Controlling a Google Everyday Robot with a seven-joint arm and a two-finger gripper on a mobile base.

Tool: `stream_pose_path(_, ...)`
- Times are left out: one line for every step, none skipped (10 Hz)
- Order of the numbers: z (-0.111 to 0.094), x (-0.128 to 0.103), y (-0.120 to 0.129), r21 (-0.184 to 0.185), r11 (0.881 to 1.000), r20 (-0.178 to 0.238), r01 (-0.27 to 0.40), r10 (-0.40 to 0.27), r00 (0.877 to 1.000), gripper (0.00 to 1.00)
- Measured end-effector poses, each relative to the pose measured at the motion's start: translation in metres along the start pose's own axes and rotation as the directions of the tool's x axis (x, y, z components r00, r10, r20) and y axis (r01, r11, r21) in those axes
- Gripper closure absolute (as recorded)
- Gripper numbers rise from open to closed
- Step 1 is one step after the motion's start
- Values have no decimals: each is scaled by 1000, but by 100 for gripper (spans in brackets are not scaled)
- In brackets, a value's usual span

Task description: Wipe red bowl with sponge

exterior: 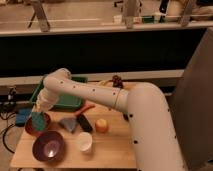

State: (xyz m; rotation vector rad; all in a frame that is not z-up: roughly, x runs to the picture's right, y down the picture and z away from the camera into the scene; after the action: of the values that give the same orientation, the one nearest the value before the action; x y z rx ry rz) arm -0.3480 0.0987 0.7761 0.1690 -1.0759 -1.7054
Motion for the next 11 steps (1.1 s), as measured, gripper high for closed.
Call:
stream_pose_path(2, 5, 1, -3, 1000, -2, 5, -5, 1000, 100)
stream_pose_path(4, 10, 0, -4, 1000, -4, 12, -12, 1000, 100)
stream_pose_path(7, 15, -1, -3, 1000, -7, 19, -19, 1000, 100)
stream_pose_path(10, 19, -2, 0, 1000, -8, 26, -26, 1000, 100)
stream_pose_path(14, 24, -6, 4, 999, -8, 36, -36, 999, 100)
stream_pose_path(19, 30, -11, 11, 999, -7, 48, -48, 999, 100)
stream_pose_path(23, 32, -15, 15, 998, -6, 56, -56, 998, 100)
stream_pose_path(25, 33, -17, 19, 998, -4, 60, -60, 998, 100)
stream_pose_path(27, 34, -17, 22, 998, -2, 63, -62, 998, 100)
stream_pose_path(30, 34, -20, 27, 997, 2, 67, -67, 998, 100)
stream_pose_path(32, 32, -23, 37, 997, 7, 74, -75, 997, 100)
